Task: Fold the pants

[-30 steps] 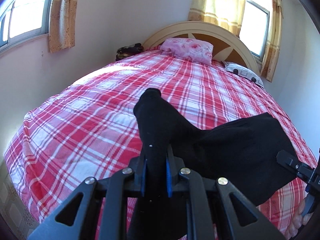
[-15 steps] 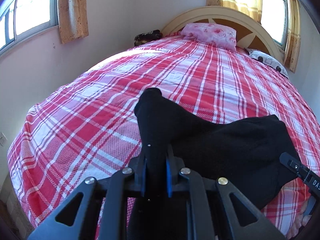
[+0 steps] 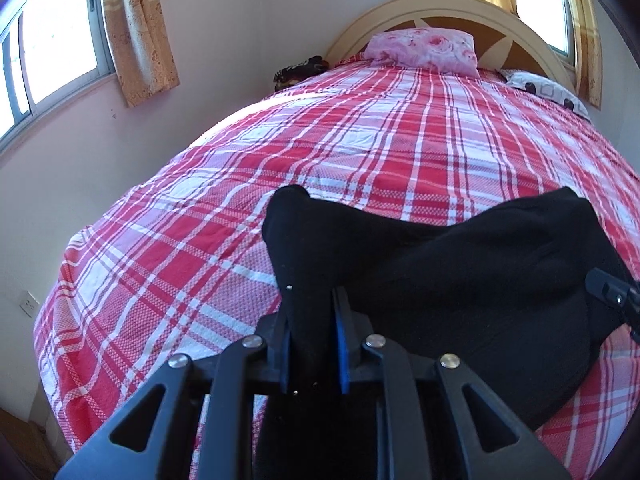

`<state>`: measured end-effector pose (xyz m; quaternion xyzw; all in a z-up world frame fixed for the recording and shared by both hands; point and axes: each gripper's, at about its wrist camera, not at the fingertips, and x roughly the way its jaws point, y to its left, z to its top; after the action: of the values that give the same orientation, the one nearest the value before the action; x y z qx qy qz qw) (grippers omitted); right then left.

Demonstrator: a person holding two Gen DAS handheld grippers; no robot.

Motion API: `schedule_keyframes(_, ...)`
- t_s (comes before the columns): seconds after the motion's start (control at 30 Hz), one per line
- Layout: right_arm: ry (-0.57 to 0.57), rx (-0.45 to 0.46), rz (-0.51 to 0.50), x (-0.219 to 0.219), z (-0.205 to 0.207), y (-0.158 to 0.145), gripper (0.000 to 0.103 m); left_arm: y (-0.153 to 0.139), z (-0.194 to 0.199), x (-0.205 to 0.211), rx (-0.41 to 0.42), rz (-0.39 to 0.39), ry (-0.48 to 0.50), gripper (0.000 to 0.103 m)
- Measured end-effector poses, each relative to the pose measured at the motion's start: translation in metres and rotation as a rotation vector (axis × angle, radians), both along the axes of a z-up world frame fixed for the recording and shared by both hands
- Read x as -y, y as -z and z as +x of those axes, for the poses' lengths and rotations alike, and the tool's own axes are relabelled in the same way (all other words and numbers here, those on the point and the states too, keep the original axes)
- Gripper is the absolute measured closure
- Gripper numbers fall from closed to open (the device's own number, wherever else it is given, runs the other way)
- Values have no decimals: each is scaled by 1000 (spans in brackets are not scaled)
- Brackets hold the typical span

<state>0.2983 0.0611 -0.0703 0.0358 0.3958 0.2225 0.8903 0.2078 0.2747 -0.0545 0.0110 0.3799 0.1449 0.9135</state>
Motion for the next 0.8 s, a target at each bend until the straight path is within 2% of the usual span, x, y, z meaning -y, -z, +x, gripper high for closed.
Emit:
schedule_keyframes(0.03, 3, -14, -3, 1, 2, 3, 73, 0, -1, 2, 0, 24, 7, 81)
schedule_keyframes(0.13, 13, -53, 38, 11, 8, 9, 69, 1, -5, 4, 0, 79, -4, 65)
schedule_keyframes(0.17, 15, -66, 48, 13, 10, 10, 65, 1, -6, 5, 2, 100, -15, 57)
schedule_keyframes(0.23, 27, -91, 70, 19, 12, 14, 54, 0, -9, 3, -1, 105, -16, 55)
schedule_keyframes(0.27, 41, -106, 84, 23, 13, 16, 44, -1, -10, 3, -5, 102, -18, 51)
schedule_keyframes(0.3, 51, -122, 108, 29, 14, 18, 40, -3, -12, 2, -8, 105, -23, 41)
schedule_keyframes(0.37, 46, -139, 157, 37, 11, 18, 40, -9, -19, 1, 0, 125, -35, 29)
schedule_keyframes(0.4, 50, -138, 169, 42, 7, 17, 40, -11, -24, 0, 9, 132, -33, 26)
schedule_keyframes(0.47, 59, -125, 175, 48, -2, 15, 40, -13, -33, -2, 15, 130, -28, 22)
schedule_keyframes(0.53, 98, -53, 145, 56, -17, 5, 40, -18, -45, -7, 37, 101, -36, 21)
schedule_keyframes(0.57, 112, -14, 132, 58, -24, 0, 41, -22, -52, -10, 57, 80, -40, 21)
schedule_keyframes(0.6, 125, 49, 107, 59, -31, -10, 51, -25, -56, -12, 75, 63, -40, 21)
schedule_keyframes(0.63, 124, 88, 79, 56, -35, -16, 71, -29, -60, -13, 99, 42, -37, 21)
schedule_keyframes(0.67, 97, 122, 43, 49, -35, -25, 79, -33, -63, -13, 123, 25, -35, 21)
schedule_keyframes(0.7, 63, 132, 27, 44, -33, -29, 82, -37, -62, -12, 136, 17, -33, 21)
schedule_keyframes(0.8, -40, 164, -15, 16, -21, -41, 83, -44, -58, -1, 166, 9, -10, 21)
